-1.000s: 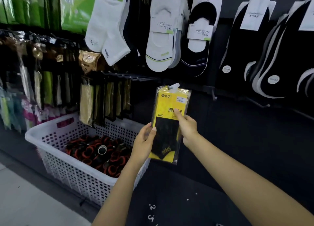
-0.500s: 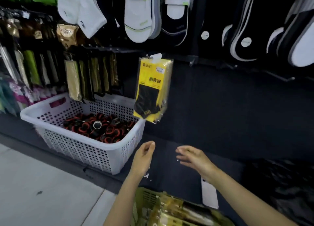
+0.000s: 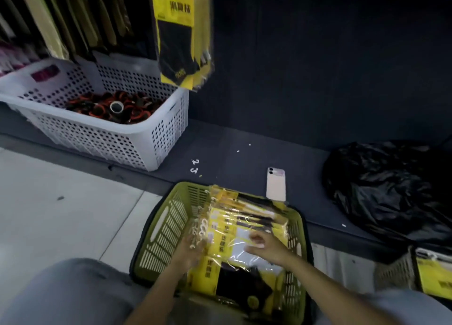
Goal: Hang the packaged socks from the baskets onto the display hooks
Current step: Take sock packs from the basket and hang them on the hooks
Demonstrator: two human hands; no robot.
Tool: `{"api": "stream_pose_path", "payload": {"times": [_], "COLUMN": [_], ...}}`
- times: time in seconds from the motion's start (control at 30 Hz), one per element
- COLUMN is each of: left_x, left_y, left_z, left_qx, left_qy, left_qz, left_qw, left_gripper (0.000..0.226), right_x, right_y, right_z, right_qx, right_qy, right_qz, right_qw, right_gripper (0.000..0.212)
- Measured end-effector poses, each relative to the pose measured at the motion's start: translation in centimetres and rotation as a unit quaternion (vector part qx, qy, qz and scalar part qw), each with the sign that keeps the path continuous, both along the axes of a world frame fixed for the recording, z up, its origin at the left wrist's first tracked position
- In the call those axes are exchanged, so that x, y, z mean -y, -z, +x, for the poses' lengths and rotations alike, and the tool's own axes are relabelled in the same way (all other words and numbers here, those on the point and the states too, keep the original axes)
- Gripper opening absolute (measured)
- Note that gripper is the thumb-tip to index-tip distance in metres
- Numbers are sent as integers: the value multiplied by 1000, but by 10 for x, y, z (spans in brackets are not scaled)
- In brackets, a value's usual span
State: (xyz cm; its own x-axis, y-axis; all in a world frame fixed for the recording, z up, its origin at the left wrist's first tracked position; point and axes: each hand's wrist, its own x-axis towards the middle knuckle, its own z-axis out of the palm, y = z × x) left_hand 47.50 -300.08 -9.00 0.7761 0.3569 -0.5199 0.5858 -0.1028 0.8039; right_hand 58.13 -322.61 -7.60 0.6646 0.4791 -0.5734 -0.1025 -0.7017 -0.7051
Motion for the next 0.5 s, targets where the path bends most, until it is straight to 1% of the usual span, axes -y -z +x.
{"api": "stream_pose_path", "payload": {"times": [0.03, 0.07, 0.13, 0.17, 0.2, 0.23, 0.3, 0.33, 0.4, 0.47, 0.5], "left_x": [2, 3, 5, 5, 5, 5, 4, 4, 4, 6, 7], "left_y": [7, 12, 22, 25, 26, 28, 29, 28, 28, 28, 26], "left_z": [-5, -10, -19, -22, -25, -26, -25, -25, -25, -27, -26], "left_qx": [-15, -36, -76, -88, -99, -108, -122, -124, -124, -115, -107], "left_qy": [14, 41, 80, 87, 89, 90, 100, 104, 105, 96, 82], "left_qz": [1, 16, 27, 31, 44, 61, 97, 107, 115, 124, 124], "left_qw": [1000, 998, 993, 992, 990, 988, 983, 981, 980, 981, 983], "left_gripper": [35, 39, 53, 58, 60, 60, 55, 51, 46, 41, 39], "right_x": [1, 2, 1, 1, 1, 0, 2, 2, 2, 1, 0], "right_y": [6, 9, 10, 9, 9, 9, 14, 19, 29, 33, 32], "right_z": [-4, -6, -8, -10, -11, -13, -19, -25, -35, -36, -33], "right_qx": [24, 71, 175, 189, 170, 130, 45, 27, 40, 62, 57], "right_qy": [-43, -86, -145, -158, -166, -168, -181, -200, -214, -174, -154], "right_qz": [-28, -65, -119, -127, -130, -127, -127, -140, -157, -145, -131], "right_qw": [998, 992, 967, 961, 963, 969, 974, 969, 963, 972, 978], "right_gripper": [65, 75, 87, 90, 92, 93, 92, 92, 89, 78, 75]}}
